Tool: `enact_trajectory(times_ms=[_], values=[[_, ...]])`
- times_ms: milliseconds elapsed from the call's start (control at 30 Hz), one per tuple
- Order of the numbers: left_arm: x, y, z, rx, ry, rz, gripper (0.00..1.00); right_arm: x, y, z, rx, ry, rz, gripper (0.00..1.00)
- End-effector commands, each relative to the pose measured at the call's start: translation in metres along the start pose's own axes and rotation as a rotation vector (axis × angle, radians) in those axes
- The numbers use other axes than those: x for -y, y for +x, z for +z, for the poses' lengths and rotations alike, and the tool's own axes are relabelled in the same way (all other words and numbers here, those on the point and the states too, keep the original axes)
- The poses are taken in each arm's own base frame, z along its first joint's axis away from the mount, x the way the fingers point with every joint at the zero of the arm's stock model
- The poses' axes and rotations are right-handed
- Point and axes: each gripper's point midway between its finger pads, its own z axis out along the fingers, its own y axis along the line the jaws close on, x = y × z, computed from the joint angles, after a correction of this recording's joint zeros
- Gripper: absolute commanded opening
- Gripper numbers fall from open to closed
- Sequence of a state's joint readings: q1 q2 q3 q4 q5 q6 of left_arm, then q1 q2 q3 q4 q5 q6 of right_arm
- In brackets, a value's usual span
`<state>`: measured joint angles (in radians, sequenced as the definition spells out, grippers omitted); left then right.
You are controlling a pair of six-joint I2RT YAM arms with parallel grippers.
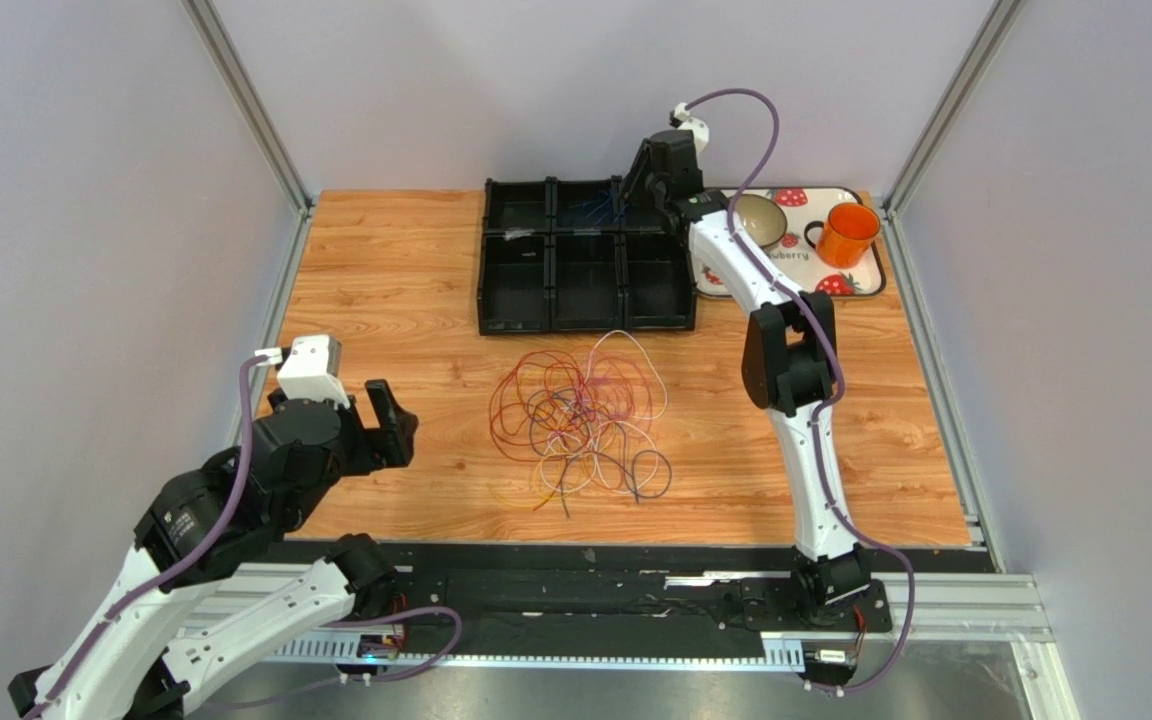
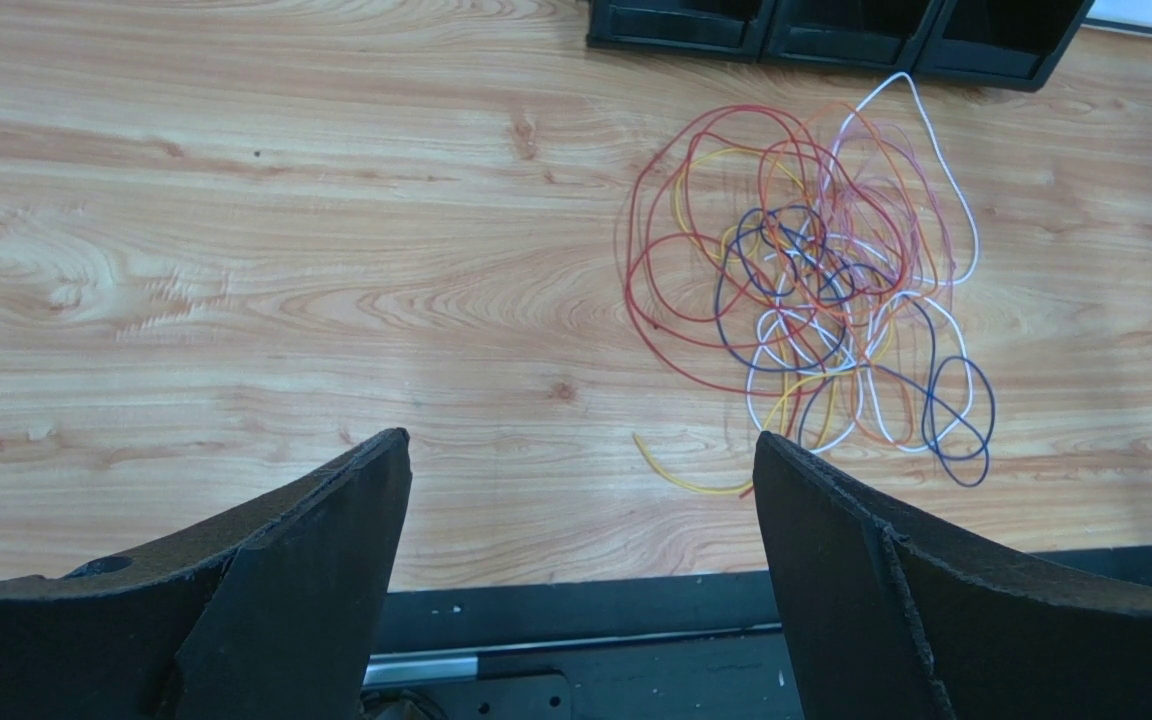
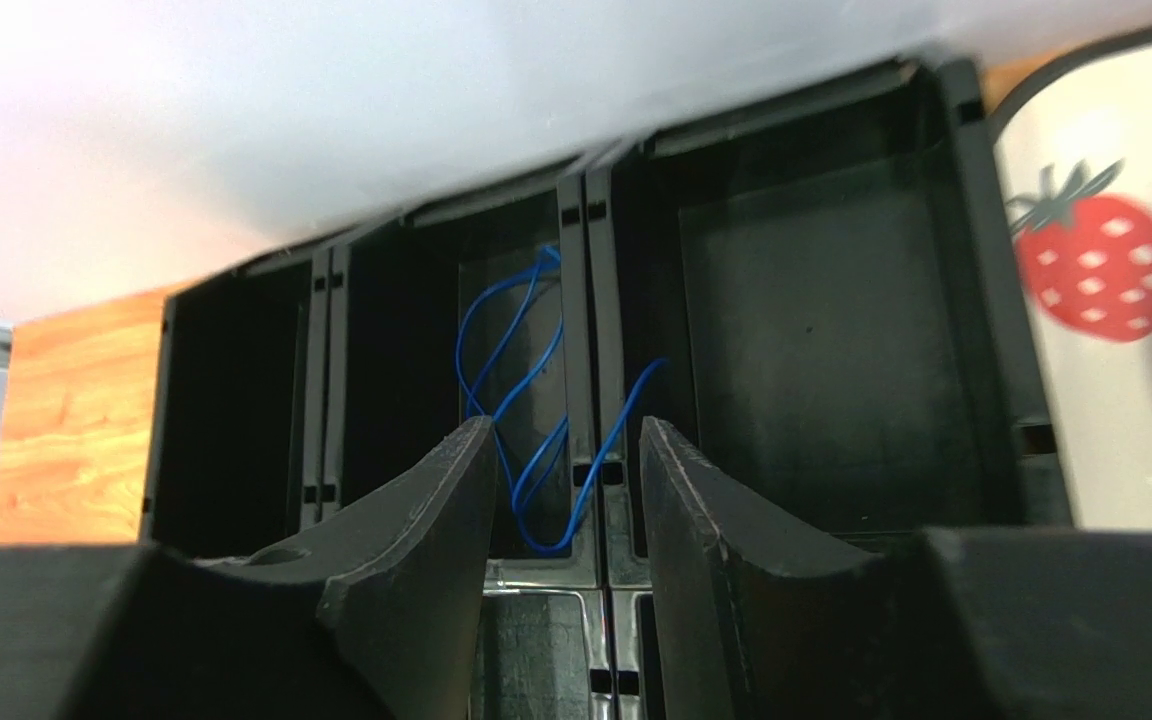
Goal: Untangle the cables
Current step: Place the cable in the bin.
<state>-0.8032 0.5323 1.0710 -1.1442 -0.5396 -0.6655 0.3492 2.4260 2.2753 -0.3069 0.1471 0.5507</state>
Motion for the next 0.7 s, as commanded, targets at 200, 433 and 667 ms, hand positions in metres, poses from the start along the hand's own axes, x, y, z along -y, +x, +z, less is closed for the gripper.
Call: enact_trajectory(times_ms=[200,433,667], values=[[0.003,-0.006,0.001,0.006,0.000,0.006,0.92,-0.013,0.007,0.014,-0.011,-0.054,0.043,0.41],[0.003,-0.006,0.001,0.005,-0.004,0.007,0.92,-0.009,0.012,0.022,-0.008,-0.053,0.044,0.38],[0.003,-0.006,0.002,0.004,-0.007,0.010,0.92,-0.005,0.014,0.028,-0.002,-0.044,0.045,0.37]])
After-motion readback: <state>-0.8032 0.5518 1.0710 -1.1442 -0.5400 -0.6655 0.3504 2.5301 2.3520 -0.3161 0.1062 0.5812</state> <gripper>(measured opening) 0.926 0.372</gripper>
